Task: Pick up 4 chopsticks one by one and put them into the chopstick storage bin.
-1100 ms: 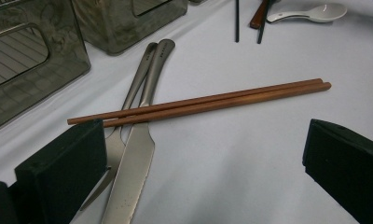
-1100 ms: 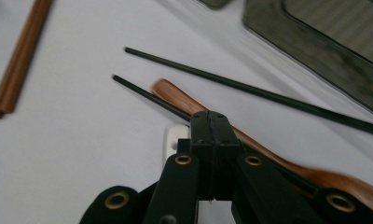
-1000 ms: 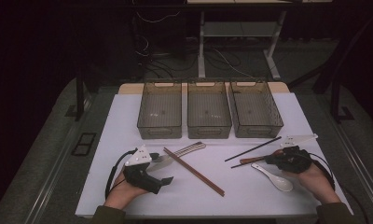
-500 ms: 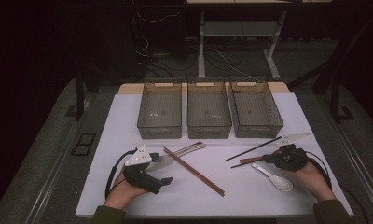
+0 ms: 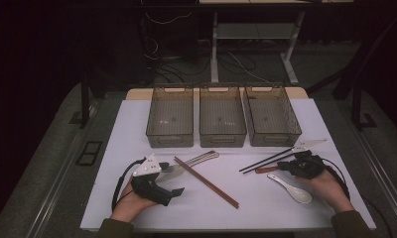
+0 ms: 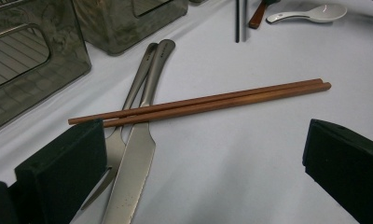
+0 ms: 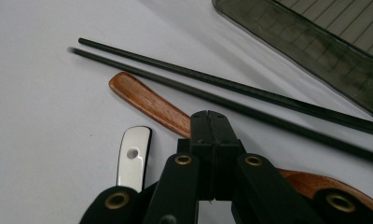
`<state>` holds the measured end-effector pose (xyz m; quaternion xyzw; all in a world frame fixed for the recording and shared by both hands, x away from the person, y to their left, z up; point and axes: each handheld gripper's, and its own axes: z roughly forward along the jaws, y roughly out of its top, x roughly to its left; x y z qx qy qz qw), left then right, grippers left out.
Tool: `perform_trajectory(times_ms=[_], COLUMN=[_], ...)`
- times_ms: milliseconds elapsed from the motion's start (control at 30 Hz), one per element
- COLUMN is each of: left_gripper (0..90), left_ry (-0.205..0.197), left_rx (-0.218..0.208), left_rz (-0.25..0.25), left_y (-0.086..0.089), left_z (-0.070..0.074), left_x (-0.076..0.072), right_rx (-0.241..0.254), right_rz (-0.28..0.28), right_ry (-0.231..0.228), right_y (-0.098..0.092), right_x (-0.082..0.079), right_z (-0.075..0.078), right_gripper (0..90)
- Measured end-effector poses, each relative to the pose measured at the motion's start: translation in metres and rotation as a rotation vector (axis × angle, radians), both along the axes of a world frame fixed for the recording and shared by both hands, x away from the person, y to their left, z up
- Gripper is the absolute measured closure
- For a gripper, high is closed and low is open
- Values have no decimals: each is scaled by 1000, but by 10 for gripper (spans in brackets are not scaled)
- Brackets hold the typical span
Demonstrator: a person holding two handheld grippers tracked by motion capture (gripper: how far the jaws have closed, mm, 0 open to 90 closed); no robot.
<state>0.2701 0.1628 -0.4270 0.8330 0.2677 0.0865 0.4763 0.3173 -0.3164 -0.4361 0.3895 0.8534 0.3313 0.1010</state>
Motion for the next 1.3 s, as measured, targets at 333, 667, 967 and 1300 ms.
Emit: perform_trajectory(times_ms=[333, 667, 967, 1300], left_gripper=[0, 0, 0, 0], left_ry=[1, 0, 2, 1], left_rx=[7, 5, 8, 7], left_rz=[-3, -2, -5, -4], left_y=[0, 0, 0, 0], left_z=[0, 0, 0, 0], left_x=[0, 0, 0, 0], right_rx=[43, 40, -9, -16], right_rz=[34, 149, 201, 192], right_ry=[-28, -17, 13, 11], right_y=[13, 68, 96, 106], right_x=[0, 6, 9, 19], right_z=[10, 8, -4, -7], right_gripper=[892, 892, 892, 892])
